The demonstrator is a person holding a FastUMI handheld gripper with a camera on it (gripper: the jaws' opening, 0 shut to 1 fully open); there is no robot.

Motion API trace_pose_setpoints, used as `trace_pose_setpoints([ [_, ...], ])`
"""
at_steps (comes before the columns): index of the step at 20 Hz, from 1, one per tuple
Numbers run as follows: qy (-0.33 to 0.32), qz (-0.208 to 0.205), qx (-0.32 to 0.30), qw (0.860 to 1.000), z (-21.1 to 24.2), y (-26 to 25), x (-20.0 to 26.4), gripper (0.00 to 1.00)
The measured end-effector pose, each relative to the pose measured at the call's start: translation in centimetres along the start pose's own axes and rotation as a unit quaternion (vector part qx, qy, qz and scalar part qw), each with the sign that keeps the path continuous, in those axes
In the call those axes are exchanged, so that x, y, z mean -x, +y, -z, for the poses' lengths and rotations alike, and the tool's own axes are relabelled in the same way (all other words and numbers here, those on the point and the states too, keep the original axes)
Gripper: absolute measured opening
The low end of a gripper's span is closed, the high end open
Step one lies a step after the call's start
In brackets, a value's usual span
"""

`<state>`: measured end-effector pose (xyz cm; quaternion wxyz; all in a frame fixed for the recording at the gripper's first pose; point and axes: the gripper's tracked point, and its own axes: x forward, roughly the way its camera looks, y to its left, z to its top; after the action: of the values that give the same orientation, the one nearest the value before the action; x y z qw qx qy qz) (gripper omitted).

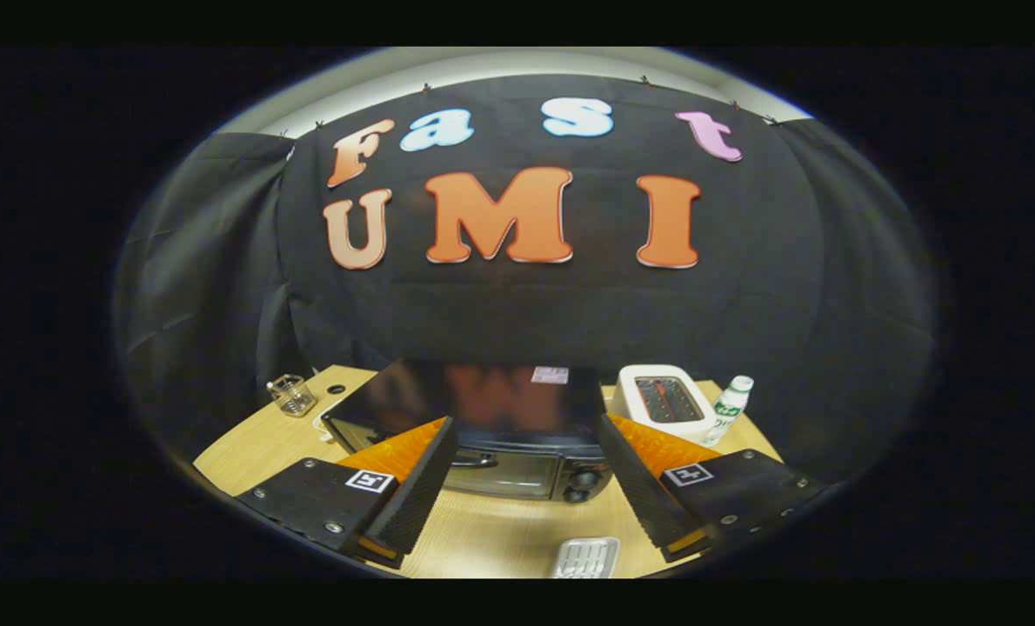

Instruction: Open the toaster oven, put the food inside, and close the toaster oven door.

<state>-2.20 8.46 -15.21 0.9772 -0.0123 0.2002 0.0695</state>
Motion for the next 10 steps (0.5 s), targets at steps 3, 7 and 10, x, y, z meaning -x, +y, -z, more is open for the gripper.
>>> trace_pose_setpoints([
  [3,-0.051,0.018,-0.009,0.999,-3.9,-2.1,1.9,0.97],
  [7,-0.107,0.04,-0.017,0.993,-8.7,-4.9,4.0,0.97],
  [10,-0.135,0.053,-0.025,0.989,-11.1,-6.4,5.5,0.97],
])
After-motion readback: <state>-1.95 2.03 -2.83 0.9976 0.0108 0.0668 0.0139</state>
